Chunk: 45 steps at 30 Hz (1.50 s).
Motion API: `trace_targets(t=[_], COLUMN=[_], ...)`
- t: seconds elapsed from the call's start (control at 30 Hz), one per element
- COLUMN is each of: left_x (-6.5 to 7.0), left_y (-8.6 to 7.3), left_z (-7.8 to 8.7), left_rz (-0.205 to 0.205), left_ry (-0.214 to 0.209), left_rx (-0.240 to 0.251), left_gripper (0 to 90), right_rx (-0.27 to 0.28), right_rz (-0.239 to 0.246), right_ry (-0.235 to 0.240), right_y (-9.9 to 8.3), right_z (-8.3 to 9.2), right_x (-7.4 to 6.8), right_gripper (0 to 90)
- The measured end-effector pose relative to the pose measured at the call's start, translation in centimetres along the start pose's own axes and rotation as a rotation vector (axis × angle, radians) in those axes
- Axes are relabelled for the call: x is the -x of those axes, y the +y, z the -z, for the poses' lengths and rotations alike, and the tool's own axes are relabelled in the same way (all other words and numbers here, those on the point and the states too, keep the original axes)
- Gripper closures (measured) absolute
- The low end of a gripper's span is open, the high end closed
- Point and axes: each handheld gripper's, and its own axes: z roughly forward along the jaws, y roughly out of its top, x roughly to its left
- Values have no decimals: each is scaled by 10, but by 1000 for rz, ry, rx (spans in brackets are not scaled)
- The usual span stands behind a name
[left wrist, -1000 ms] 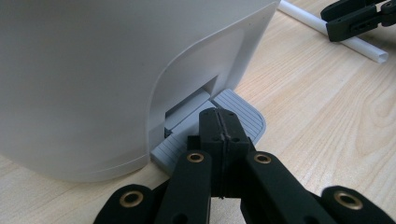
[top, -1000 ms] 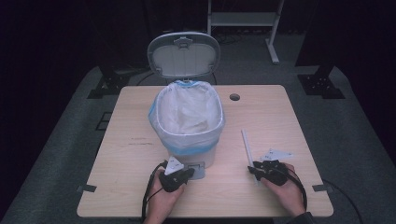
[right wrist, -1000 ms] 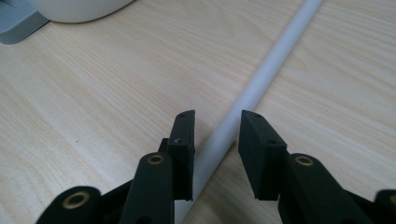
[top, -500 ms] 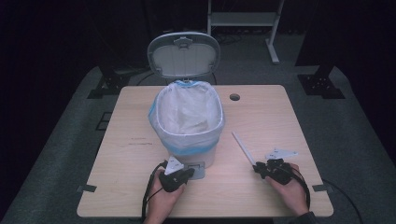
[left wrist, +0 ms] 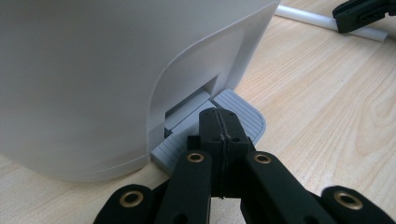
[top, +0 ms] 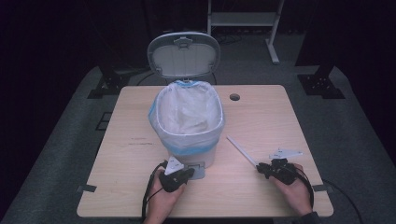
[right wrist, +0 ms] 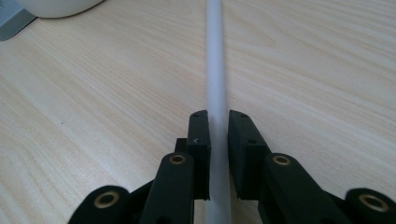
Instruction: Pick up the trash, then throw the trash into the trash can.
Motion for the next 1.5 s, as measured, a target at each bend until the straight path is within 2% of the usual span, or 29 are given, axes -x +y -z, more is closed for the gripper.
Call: trace_targets(t=[0.4, 0.8, 1.5], left_x=[0, 0, -1], left_y=[0, 0, 0], left_z=[0, 0, 0], left_rz=[0, -1, 1], left_ry=[1, -1, -3], left_rx=[0, 1, 2], left_gripper=[900, 900, 900], right_rx=[-7, 13, 111], right_rz=[-4, -15, -29], right_ry=[17, 29, 69], right_y=[0, 0, 6], right_z=[2, 9, 34], right_x=[2, 8, 18], right_gripper=[790, 791, 794])
